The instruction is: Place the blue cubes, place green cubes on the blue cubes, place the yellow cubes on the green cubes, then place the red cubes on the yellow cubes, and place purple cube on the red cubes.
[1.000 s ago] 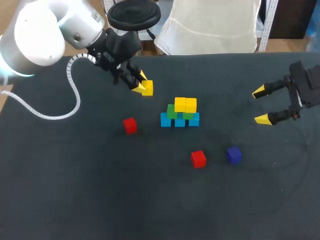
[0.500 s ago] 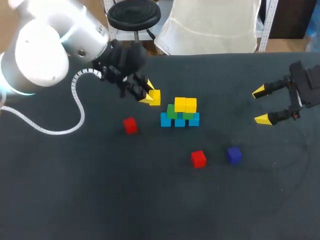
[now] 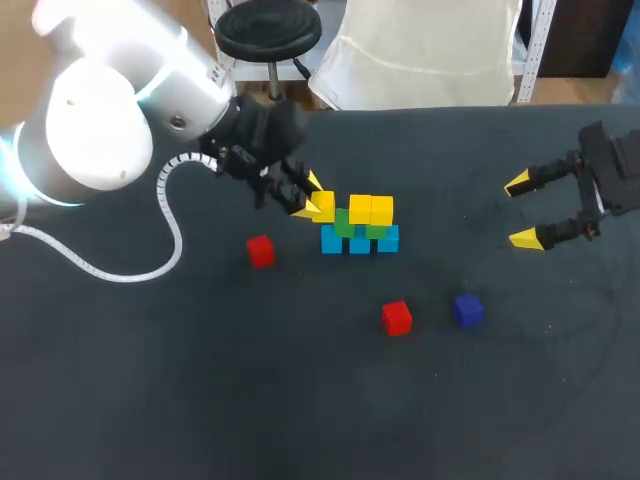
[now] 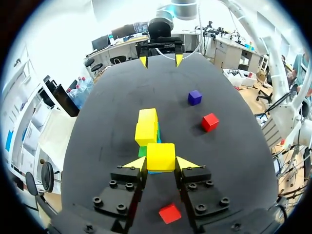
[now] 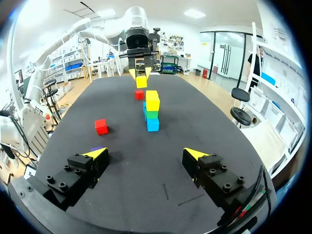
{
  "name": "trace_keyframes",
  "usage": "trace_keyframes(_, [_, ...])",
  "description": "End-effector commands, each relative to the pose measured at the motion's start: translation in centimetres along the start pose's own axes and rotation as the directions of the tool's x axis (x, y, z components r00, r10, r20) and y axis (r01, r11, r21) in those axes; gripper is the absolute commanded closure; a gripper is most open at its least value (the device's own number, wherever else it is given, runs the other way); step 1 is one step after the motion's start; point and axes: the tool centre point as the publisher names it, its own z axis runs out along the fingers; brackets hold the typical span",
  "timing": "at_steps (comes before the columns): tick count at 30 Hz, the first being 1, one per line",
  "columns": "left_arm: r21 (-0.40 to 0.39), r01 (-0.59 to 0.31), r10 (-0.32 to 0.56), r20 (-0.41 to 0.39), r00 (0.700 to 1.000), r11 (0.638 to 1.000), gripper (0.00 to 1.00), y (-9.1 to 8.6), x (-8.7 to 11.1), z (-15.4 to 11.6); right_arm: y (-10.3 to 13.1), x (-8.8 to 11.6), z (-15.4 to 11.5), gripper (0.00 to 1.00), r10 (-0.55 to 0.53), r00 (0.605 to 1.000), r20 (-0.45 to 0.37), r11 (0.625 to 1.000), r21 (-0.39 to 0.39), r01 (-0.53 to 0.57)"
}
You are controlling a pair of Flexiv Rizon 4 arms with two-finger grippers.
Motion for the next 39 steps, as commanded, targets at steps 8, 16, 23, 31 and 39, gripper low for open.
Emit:
trace_keyframes(8, [0.032,0.004,-0.004,0.004,1.0,0.999,1.0,1.1,0.1,1.2,-0.1,0.0,0.1,0.0,-0.001,1.0,0.002,1.0,-0.002,0.001])
trace_keyframes(16, [0.047,0.007,-0.006,-0.017,1.0,0.999,1.0,1.9,0.4,1.6,-0.1,0.0,0.1,0.0,-0.001,1.0,0.002,1.0,-0.002,0.001])
trace_keyframes(23, [0.062,0.02,-0.018,-0.018,1.0,0.998,1.0,2.2,0.6,2.2,-0.1,0.0,0.1,0.0,-0.001,1.0,0.002,1.0,-0.002,0.001])
trace_keyframes(31, [0.079,0.034,-0.033,-0.012,0.999,0.996,1.0,2.6,0.8,2.7,-0.1,0.0,0.1,0.0,-0.001,1.0,0.002,1.0,-0.002,0.001])
trace_keyframes(39, [0.087,0.037,-0.036,-0.014,0.999,0.995,1.0,2.9,0.9,2.9,-0.1,0.0,0.1,0.0,-0.001,1.0,0.002,1.0,-0.002,0.001])
